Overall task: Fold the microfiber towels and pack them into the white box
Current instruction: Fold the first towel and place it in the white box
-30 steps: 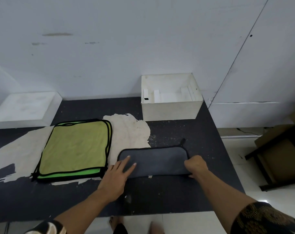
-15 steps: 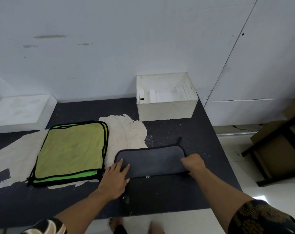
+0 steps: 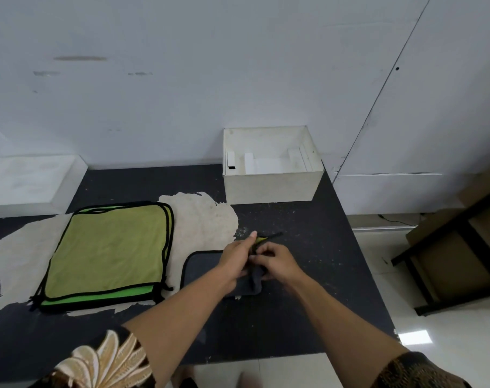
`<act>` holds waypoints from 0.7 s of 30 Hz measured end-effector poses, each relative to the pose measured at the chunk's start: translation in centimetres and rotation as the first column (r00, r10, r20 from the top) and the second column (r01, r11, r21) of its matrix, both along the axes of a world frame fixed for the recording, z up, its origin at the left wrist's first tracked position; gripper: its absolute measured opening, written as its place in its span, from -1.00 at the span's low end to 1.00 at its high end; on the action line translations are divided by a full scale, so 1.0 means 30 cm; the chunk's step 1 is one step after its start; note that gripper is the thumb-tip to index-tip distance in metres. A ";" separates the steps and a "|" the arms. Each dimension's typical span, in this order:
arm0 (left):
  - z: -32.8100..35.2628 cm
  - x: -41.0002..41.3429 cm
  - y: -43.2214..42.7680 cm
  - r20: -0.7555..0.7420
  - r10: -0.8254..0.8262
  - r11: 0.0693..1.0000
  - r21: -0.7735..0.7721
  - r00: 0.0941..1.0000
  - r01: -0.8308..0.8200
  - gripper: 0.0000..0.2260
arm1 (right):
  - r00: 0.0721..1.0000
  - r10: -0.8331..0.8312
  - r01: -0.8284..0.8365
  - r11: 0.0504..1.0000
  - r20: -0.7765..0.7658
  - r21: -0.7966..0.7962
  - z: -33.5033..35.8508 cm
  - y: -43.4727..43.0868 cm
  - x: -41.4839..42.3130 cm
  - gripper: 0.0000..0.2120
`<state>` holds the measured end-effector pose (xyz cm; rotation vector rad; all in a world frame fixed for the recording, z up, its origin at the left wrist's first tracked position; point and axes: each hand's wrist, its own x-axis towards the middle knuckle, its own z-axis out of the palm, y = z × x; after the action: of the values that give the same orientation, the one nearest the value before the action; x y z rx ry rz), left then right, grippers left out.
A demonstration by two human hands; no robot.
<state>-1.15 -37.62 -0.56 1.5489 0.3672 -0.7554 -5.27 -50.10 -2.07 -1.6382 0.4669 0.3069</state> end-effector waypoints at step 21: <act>-0.100 -0.008 0.168 0.228 -0.229 0.861 0.501 0.946 0.088 -0.51 | 0.981 0.072 -0.088 0.993 -0.181 -0.081 -0.043 0.021 0.013 -0.93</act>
<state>-1.38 -32.58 -3.57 2.1585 0.2243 -0.5792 -4.89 -49.48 -3.37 -1.7266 0.5568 0.5023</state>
